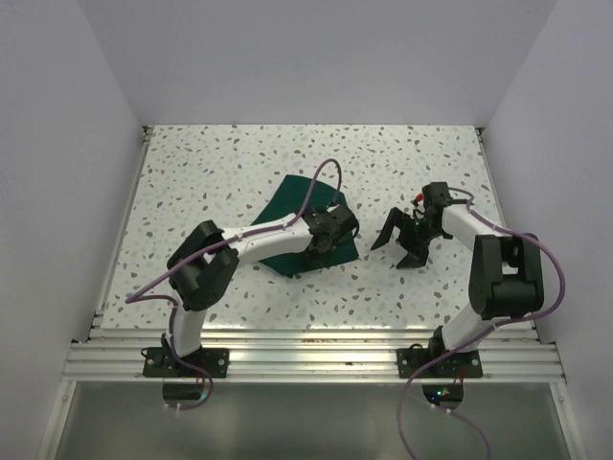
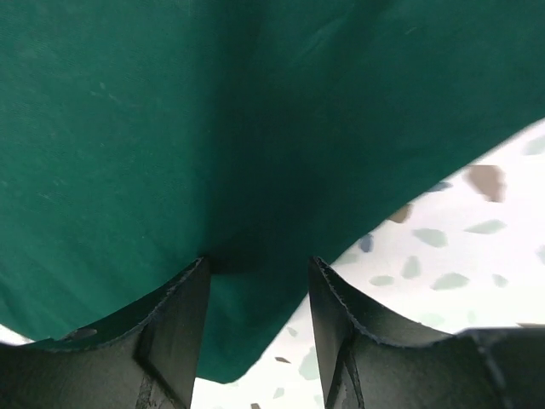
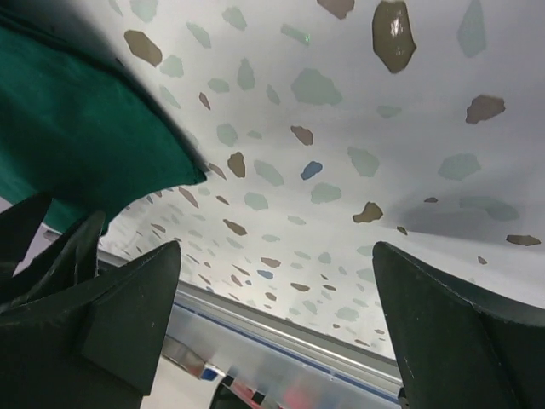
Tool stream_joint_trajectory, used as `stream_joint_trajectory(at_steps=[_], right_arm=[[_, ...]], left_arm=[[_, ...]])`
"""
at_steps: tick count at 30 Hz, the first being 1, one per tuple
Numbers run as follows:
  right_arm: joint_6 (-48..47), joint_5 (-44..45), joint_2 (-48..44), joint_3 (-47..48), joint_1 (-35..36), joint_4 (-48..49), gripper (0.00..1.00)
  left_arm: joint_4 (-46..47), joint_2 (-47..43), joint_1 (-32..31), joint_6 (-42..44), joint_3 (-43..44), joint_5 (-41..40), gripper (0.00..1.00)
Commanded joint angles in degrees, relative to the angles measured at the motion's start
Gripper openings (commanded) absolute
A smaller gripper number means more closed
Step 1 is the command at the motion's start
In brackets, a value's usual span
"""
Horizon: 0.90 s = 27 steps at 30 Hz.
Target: Prepare the surgical pack
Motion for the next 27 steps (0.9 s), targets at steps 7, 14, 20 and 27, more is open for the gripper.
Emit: stream_joint_trajectory(at_steps=[7, 14, 20, 27], right_arm=[[0.21, -1.89, -5.35, -6.39, 0.09, 3.94, 0.99], [0.38, -2.85, -5.27, -7.45, 0.18, 4.64, 0.99], [0.12, -3.29, -5.09, -6.92, 0.26, 4.20, 0.99], [0.29, -7.58, -3.43, -5.87, 1.58, 5.78, 0.99]], left_arm=[[-9.50, 4.34, 0.08, -1.96, 3.23, -14.84, 0.53], [-8.71, 5.04, 0.08, -1.08, 2.79, -18.53, 0.51], [-7.13, 5.04, 0.25, 1.73, 2.96, -19.07, 0.30], [-6.33, 3.28, 1.75, 3.58, 5.24, -13.44, 0.00]])
